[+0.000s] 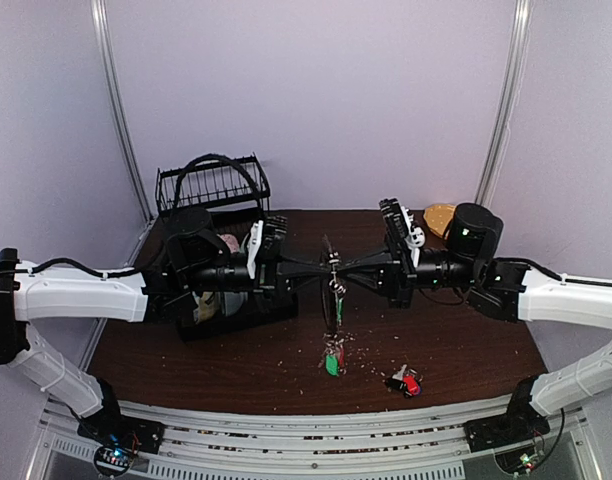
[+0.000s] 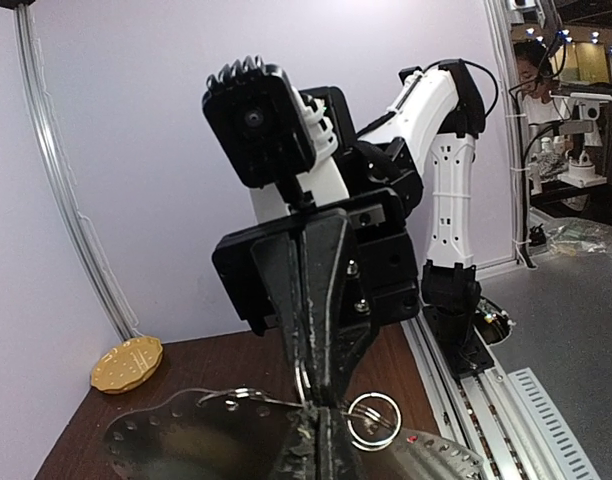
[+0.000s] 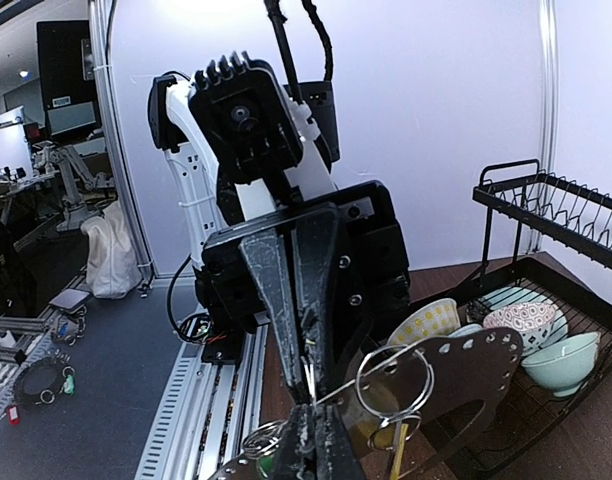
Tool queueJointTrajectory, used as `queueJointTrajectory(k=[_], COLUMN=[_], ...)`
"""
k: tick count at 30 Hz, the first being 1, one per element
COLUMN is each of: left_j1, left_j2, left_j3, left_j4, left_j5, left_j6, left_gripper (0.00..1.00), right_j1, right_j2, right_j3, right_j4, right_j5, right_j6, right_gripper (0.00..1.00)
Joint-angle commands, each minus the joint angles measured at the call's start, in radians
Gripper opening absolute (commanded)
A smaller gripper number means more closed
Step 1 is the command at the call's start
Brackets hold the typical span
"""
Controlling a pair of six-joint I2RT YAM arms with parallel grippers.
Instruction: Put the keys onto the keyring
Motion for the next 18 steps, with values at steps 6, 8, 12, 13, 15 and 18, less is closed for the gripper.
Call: queueJointTrajectory(k=[6, 8, 12, 13, 15, 18], left_j1=[-0.001, -0.001, -0.001, -0.001, -0.006, -0.034], left_j2=[-0.024, -0.047, -0.102, -0.113, -0.121, -0.105], left_j3=[0.021, 0.034, 0.051, 0.053, 0.073, 0.141], left_j4=[-0.02, -0.121, -0.326, -0.362, -0.439, -0.594], left_j5=[-0.127, -0.191, -0.293, -0.309, -0.333, -0.437], left_j6=[0.003, 0.036, 0.101, 0.106, 0.127, 0.184], left_gripper=[0.0, 0.0, 0.0, 0.0, 0.0, 0.0], right_j1=[0.001, -0.004, -0.019, -0.019, -0.019, -0.017], right_j2=[0.018, -0.01, -0.078, -0.088, -0.092, -0.059], right_j3=[0.033, 0.044, 0.02, 0.023, 0.041, 0.089], right_j4=[-0.071, -0.184, -0.267, -0.293, -0.34, -0.384], right_j5=[-0.021, 0.025, 0.07, 0.073, 0.099, 0.15], right_j6=[-0.041, -0.097, -0.171, -0.191, -0.228, -0.251], right_gripper=[0.22, 0.37, 0.43, 0.43, 0.43, 0.4])
